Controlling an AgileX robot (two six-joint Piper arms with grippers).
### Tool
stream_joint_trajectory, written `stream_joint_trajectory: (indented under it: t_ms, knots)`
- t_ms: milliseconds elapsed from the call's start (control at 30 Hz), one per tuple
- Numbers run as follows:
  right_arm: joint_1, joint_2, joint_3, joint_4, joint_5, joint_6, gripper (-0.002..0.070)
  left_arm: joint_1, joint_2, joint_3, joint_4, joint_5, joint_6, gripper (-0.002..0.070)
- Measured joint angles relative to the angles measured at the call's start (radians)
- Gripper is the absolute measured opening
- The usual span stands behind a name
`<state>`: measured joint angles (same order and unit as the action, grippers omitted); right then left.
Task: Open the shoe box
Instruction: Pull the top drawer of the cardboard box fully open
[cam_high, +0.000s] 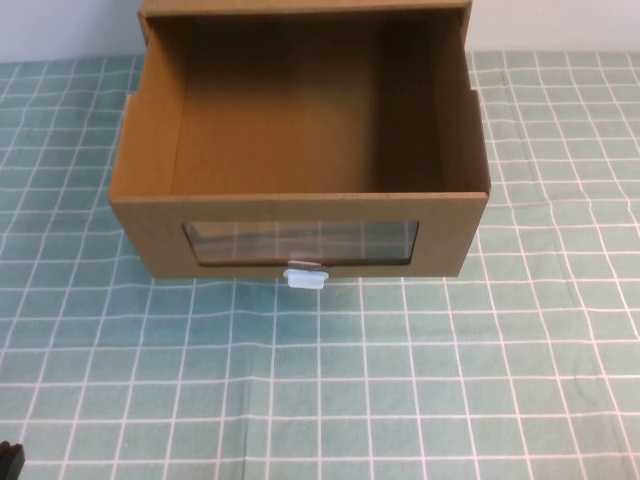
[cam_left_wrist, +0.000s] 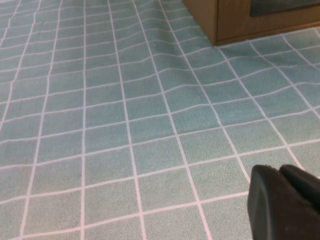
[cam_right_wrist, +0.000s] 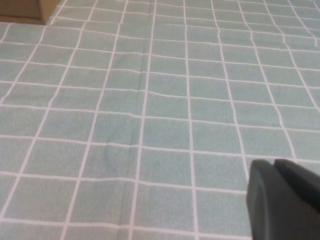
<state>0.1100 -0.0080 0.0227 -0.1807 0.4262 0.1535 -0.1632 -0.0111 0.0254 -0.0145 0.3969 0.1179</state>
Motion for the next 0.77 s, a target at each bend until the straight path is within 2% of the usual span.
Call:
stream_joint_trajectory:
  t_ms: [767]
  knots:
    - [0.0,0.0,0.0,0.0,0.002,-0.016,-0.0014,0.0,0.0,0.0,0.0,0.0,0.0,-0.0005]
